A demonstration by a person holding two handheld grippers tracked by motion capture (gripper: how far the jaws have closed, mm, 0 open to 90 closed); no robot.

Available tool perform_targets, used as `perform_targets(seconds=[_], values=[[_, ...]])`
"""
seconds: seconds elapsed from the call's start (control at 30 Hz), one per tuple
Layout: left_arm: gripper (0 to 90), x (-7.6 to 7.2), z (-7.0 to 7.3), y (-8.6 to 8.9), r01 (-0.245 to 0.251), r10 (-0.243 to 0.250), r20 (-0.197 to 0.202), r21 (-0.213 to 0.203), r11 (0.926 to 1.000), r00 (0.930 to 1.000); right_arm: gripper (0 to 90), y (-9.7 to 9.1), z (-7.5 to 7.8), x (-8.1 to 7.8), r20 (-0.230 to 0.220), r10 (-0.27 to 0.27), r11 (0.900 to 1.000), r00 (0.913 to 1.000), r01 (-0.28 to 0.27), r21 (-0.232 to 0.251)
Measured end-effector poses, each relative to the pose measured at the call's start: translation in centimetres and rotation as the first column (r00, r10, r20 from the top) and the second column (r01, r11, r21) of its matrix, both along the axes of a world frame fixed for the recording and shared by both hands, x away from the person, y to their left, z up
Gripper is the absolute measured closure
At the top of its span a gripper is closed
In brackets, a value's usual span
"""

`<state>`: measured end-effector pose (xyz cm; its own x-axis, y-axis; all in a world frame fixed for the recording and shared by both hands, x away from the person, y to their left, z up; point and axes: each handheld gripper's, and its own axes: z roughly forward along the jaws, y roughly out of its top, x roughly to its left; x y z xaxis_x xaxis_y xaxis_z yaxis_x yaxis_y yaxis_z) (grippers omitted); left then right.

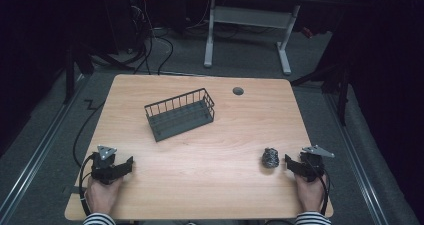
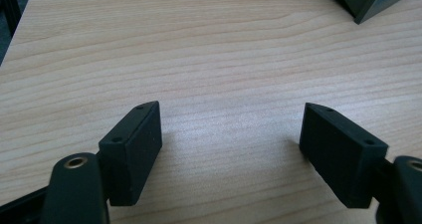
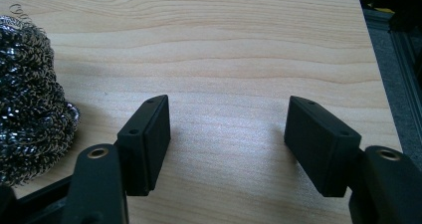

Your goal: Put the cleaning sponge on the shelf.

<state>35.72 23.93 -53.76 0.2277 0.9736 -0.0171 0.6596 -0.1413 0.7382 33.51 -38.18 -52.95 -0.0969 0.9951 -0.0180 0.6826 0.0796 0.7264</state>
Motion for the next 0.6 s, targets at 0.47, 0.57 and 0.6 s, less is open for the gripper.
perform_targets(seconds=[0.47, 0.57, 0.6], values=[[28.0, 0.0, 0.6, 0.2, 0.001, 0.000, 0.010, -0.044, 0.9990, 0.9999, 35.0, 0.0, 0.0, 0.0, 0.002, 0.002, 1.0000, 1.0000, -0.002, -0.002], [29.2, 0.1, 1.1, 0.2, 0.016, -0.015, 0.015, -0.056, 0.9983, 0.9998, 35.0, 0.0, 0.0, 0.0, 0.002, 0.001, 1.0000, 1.0000, -0.001, -0.001], [29.5, 0.1, 1.2, 0.2, 0.021, -0.020, 0.015, -0.059, 0.9980, 0.9997, 35.0, 0.0, 0.0, 0.0, 0.002, 0.001, 1.0000, 1.0000, -0.001, -0.001]])
